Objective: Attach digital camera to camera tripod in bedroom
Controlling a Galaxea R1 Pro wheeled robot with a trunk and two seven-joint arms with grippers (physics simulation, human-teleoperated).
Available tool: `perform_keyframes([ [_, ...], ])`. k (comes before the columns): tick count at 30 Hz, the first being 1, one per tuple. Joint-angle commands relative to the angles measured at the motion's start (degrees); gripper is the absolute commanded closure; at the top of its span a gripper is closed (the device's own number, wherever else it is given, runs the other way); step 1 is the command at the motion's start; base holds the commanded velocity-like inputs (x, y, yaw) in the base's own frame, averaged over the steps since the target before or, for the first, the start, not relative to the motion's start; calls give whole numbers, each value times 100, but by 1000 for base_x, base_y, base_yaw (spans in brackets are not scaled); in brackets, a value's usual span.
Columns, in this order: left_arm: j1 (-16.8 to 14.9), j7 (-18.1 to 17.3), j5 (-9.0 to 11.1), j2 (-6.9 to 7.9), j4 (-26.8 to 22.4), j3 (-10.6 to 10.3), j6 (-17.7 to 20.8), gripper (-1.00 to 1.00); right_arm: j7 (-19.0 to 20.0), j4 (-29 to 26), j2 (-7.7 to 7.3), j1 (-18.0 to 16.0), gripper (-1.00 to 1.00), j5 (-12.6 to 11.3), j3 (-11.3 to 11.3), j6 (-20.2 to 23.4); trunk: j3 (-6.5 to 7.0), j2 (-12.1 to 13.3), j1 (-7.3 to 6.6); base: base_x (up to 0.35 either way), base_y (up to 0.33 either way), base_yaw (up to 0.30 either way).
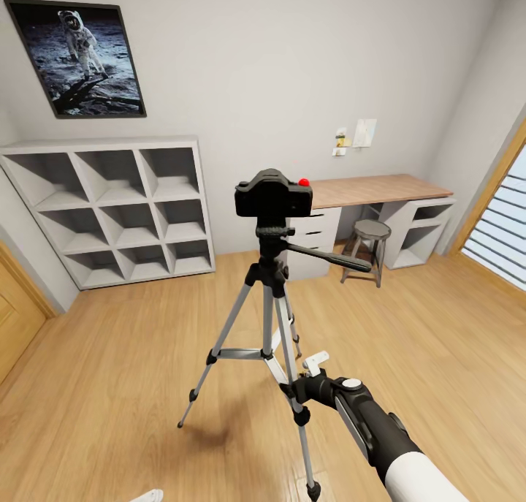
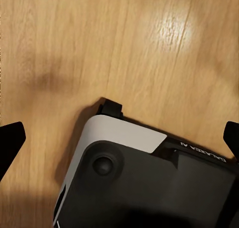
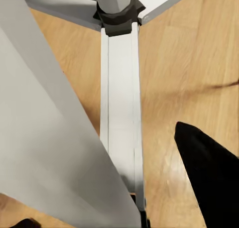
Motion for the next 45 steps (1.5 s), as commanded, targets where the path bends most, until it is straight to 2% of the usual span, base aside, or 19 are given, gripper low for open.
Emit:
perform_keyframes([
  [1,-4,18,49,2,-2,-47,21,-100,27,-9,0,-3,-100,38,-9,27,-7,-6,1,0,0,0],
  [24,-4,18,49,4,-8,-44,21,-100,130,-9,-95,-3,-100,35,-13,101,-7,-6,1,0,0,0],
  [27,-4,18,49,-2,-23,-49,21,-100,428,6,-386,2,-100,30,-7,112,-7,-6,1,0,0,0],
  [28,-4,18,49,-3,-25,-47,21,-100,730,80,-556,10,-100,29,-8,114,-7,-6,1,0,0,0],
  [30,-4,18,49,-4,-25,-45,21,-100,1116,213,-711,13,-100,29,-11,111,-7,-6,1,0,0,0],
  [32,-4,18,49,-4,-25,-48,21,-100,1284,332,-837,14,-100,29,-12,108,-7,-6,1,0,0,0],
  [38,-4,18,49,-4,-26,-45,21,-100,1397,723,-1014,15,-100,41,-12,60,-7,-6,1,0,0,0],
  [45,-4,18,49,-4,-25,-44,21,-100,1408,958,-1092,15,-100,48,-12,34,-7,-6,1,0,0,0],
])
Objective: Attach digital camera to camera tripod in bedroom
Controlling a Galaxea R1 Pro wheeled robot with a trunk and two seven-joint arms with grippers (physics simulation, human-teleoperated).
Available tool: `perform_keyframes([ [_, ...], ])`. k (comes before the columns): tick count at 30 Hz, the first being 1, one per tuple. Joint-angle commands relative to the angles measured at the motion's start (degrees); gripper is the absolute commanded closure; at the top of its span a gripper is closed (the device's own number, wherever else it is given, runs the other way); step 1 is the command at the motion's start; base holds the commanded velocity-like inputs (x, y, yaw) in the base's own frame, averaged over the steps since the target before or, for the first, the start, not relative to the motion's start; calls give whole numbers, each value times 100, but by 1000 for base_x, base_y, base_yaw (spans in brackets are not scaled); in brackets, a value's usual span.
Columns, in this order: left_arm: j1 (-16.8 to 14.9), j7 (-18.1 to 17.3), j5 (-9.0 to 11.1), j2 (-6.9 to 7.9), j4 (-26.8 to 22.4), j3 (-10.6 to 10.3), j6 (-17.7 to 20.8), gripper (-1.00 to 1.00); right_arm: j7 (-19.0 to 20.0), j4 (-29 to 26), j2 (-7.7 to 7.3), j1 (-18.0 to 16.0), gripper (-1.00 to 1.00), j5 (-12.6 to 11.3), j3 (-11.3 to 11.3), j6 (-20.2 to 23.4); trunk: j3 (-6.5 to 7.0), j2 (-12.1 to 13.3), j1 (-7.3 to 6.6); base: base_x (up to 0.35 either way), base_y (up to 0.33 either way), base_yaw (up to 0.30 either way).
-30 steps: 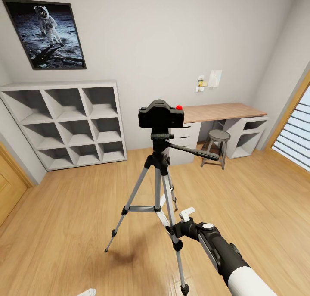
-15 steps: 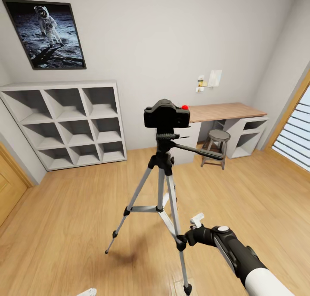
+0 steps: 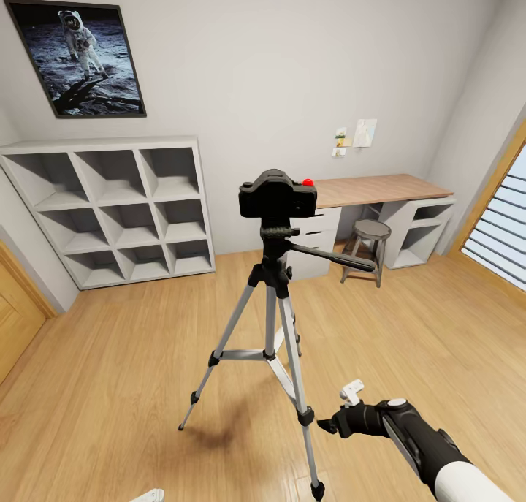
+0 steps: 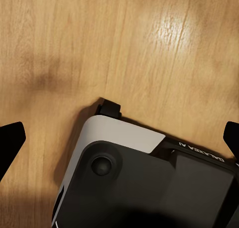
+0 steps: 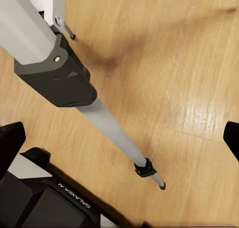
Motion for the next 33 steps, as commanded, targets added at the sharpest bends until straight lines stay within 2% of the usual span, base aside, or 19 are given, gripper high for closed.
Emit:
perform_keyframes([
  [1,-4,21,50,1,-5,-48,21,-100,20,34,-13,-3,-100,35,10,16,-7,-6,1,0,0,0],
  [16,-4,21,50,-2,-5,-48,21,-100,-32,124,-32,-3,-100,32,8,23,-7,-6,1,0,0,0],
  [19,-4,21,50,-5,-9,-49,21,-100,-69,201,-81,-3,-100,29,4,34,-7,-6,1,0,0,0],
  [21,-4,21,50,-6,-7,-49,21,-100,-132,369,-196,-3,-100,25,3,31,-7,-6,1,0,0,0],
  [22,-4,21,50,-7,-6,-48,21,-100,-189,528,-300,-3,-100,22,2,24,-7,-6,1,0,0,0],
  [24,-4,21,50,-7,-6,-50,21,-100,-256,716,-395,-3,-100,20,2,8,-7,-6,1,0,0,0],
  [25,-4,21,50,-7,-1,-48,21,-100,-416,1177,-530,-3,-100,18,1,-115,-7,-6,1,0,0,0],
  [28,-4,21,50,-10,8,-48,21,-100,-572,1609,-594,-3,-100,17,1,-329,-7,-6,1,0,0,0],
  [29,-4,21,50,-11,15,-48,21,-100,-695,1922,-619,-3,-100,17,1,-525,-7,-6,1,0,0,0],
  [32,4,23,53,-9,22,-46,23,-100,-895,2414,-641,-3,-100,16,1,-873,-7,-6,1,0,0,0],
  [33,11,22,55,-7,25,-43,25,-100,-1026,2734,-646,-3,-100,13,1,-1120,-7,-6,1,0,0,0],
])
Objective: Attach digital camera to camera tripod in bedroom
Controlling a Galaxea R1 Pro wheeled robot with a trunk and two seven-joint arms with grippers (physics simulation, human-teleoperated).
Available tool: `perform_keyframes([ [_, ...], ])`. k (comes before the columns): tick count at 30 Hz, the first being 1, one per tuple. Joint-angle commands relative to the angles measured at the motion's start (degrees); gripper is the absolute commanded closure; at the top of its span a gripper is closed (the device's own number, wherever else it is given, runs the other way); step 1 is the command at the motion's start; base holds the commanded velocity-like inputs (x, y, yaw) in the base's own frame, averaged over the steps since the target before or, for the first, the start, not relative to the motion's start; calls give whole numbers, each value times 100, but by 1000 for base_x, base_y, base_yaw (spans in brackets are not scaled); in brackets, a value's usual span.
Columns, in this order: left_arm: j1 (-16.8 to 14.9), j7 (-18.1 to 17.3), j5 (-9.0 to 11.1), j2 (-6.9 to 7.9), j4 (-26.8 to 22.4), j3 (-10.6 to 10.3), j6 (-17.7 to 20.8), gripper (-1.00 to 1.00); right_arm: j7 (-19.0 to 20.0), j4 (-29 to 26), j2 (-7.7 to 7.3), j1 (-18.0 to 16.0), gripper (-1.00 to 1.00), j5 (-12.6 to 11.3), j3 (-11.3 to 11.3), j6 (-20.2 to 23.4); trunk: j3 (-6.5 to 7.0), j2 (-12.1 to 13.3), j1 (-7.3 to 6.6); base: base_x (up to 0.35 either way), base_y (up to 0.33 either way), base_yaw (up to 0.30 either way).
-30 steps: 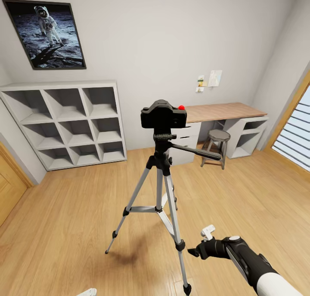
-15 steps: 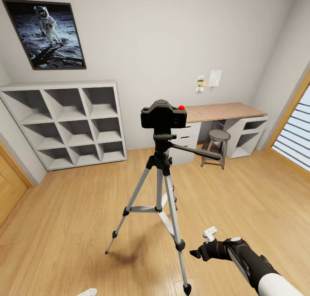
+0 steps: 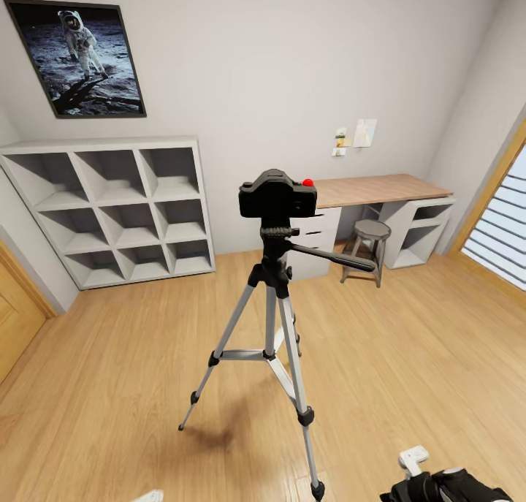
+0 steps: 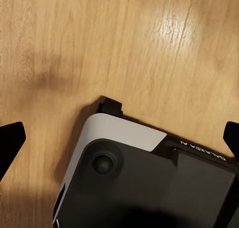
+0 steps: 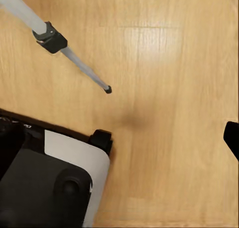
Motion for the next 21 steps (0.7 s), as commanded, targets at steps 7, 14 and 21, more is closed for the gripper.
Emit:
perform_keyframes([
  [7,49,23,52,24,7,-44,23,-100,-527,670,27,-67,-100,-159,-21,-690,-6,-6,1,0,0,0],
  [14,217,27,58,40,10,-44,18,-100,-745,718,44,97,-100,-531,-21,-720,-6,-6,1,0,0,0],
  [21,492,28,68,58,12,-36,15,-100,-912,726,81,596,-100,-852,-22,-689,-6,-6,1,0,0,0],
])
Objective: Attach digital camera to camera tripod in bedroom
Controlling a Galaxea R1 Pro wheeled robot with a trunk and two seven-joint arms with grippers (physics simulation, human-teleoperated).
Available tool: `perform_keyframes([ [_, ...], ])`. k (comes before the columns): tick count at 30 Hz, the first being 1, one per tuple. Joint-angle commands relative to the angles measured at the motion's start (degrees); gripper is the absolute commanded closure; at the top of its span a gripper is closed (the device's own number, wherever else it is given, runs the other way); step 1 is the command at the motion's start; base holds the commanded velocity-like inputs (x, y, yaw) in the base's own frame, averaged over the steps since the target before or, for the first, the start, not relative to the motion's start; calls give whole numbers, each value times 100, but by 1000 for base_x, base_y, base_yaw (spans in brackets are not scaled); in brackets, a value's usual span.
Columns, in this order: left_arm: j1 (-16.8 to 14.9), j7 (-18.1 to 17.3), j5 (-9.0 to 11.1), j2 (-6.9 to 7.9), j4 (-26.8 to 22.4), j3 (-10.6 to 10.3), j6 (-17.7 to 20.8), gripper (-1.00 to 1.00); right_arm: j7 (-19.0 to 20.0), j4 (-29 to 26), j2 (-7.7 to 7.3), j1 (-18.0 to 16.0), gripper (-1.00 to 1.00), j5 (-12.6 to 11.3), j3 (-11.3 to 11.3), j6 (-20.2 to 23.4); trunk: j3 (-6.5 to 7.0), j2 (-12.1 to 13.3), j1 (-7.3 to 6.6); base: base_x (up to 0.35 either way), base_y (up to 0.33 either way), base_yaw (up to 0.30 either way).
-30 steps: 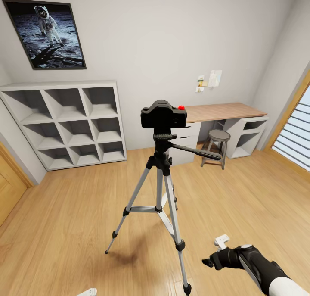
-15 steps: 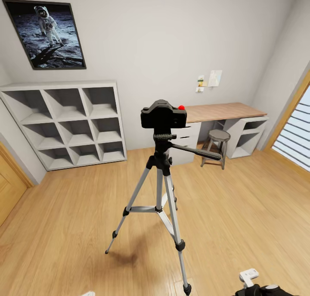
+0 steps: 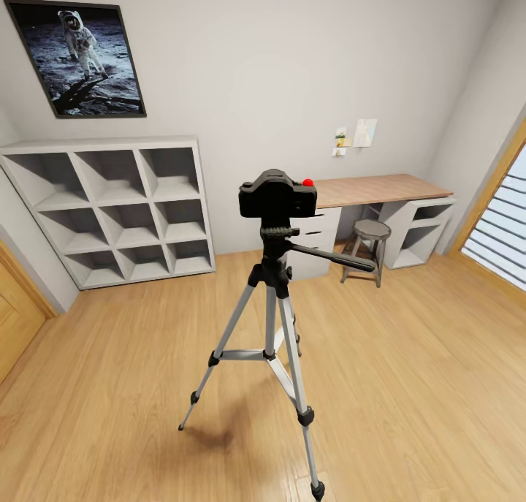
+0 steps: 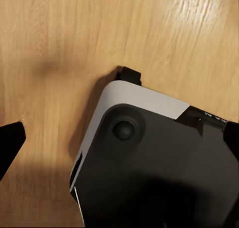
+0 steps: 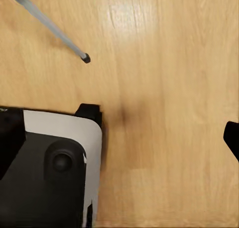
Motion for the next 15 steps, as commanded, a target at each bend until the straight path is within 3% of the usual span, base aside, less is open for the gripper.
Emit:
perform_keyframes([
  [1,26,16,49,0,-2,-48,14,-100,-20,11,14,64,-100,-105,32,5,-6,-6,1,0,0,0],
  [10,296,22,51,3,-2,-51,-177,-100,-804,10,252,845,-100,-822,32,-44,11,-6,1,0,0,-17],
  [15,373,22,51,3,-2,-55,-296,-100,-1087,11,287,958,-100,-936,32,-48,46,-6,1,0,0,-78],
])
